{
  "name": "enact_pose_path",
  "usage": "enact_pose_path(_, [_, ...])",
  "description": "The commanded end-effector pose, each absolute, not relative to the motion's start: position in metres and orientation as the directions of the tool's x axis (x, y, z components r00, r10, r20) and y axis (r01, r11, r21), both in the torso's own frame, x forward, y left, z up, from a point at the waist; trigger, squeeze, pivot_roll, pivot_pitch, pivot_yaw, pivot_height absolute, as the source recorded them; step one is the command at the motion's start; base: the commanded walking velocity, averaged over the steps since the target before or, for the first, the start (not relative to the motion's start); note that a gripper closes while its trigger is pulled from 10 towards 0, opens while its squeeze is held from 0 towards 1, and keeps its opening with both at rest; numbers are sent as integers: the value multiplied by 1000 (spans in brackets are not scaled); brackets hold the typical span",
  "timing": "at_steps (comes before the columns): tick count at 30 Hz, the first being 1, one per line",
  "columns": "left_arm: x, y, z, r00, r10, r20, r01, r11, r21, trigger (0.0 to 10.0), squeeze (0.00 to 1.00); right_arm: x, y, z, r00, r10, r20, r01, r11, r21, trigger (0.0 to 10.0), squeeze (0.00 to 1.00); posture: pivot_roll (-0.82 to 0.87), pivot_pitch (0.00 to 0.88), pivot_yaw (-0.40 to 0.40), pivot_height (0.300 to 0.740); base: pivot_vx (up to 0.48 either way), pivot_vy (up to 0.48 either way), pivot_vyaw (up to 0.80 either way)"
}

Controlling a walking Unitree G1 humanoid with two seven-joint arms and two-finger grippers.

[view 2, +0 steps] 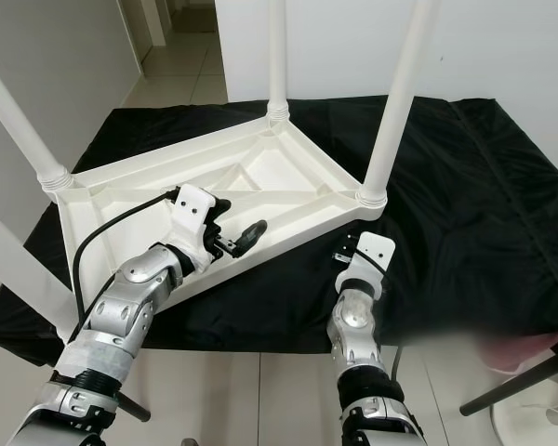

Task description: Building children table

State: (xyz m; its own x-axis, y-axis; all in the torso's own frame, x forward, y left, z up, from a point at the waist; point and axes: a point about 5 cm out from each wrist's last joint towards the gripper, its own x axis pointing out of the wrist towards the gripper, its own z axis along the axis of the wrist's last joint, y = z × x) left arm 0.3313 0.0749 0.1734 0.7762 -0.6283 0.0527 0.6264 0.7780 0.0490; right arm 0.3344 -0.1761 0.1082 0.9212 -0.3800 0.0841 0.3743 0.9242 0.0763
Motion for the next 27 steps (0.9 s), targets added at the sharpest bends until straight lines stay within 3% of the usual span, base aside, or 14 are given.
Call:
enact_pose_path(1, [334, 81, 176, 839, -542, 58, 541, 841, 32, 10000, 0, 335, -178, 104, 925, -377, 48, 373, 925, 78, 10000, 0, 8, 25, 38, 740, 0, 0, 0])
enact_pose_path(24, [313, 83, 162, 841, -540, 43, 536, 840, 85, 10000, 0, 363, -192, 109, 957, -280, -73, 279, 960, -29, 10000, 0, 36, 33, 5, 740, 0, 0, 0])
enact_pose_path(27, [312, 86, 165, 847, -529, 53, 524, 847, 90, 10000, 0, 373, -186, 115, 973, -212, -90, 208, 977, -45, 10000, 0, 45, 39, -3, 740, 0, 0, 0])
